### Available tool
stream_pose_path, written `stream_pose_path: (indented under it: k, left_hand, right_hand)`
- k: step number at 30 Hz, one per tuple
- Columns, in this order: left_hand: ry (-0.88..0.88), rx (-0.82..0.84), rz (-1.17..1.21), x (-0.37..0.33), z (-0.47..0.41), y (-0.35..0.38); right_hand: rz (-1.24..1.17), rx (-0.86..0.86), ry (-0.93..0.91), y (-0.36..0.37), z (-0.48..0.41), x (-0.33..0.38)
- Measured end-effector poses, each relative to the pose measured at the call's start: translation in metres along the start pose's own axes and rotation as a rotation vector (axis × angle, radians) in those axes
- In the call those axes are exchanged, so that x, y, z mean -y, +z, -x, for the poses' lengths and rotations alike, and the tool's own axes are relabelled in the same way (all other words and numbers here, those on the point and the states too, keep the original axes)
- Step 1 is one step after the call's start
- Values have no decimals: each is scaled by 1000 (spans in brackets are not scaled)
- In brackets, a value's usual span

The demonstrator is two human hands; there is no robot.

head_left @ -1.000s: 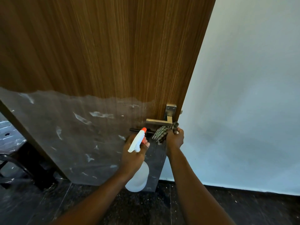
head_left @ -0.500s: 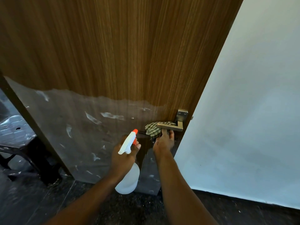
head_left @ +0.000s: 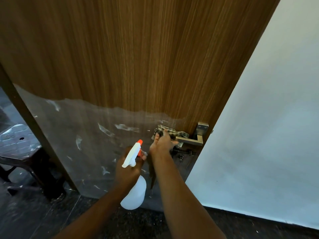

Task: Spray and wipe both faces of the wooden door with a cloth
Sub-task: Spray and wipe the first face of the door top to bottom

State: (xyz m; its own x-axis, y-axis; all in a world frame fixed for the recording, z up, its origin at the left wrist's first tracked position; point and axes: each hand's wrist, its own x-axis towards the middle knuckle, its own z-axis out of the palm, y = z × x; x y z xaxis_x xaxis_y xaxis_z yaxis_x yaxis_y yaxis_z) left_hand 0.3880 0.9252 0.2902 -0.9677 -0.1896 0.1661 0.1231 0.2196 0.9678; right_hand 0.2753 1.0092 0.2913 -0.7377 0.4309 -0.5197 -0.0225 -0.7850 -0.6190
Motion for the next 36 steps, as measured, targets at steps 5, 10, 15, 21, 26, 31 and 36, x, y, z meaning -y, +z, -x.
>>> stream_pose_path:
  k: [5, 10, 15, 21, 26, 31, 36]
  left_hand:
    - [-60, -11, 61, 10, -10, -15]
    - [15, 92, -48, 25, -39, -34]
    - [75, 156, -71, 31, -66, -30]
    - [8, 101, -75, 45, -65, -20]
    - [87, 85, -90, 93, -87, -7]
    - [213, 280, 18, 118, -104, -7]
    - [304, 231, 68, 147, -137, 2]
  right_hand:
    - [-275, 171, 95, 21, 13, -4]
    - [-202, 220, 20, 2, 14, 0]
    - [-361, 91, -19, -37, 39, -7]
    - [-279, 39, -163, -58, 50, -11]
    - [469, -401, -889, -42, 21, -35]
    - [825, -247, -1553, -7, -54, -61]
    - [1077, -230, -1902, -10, -130, -63]
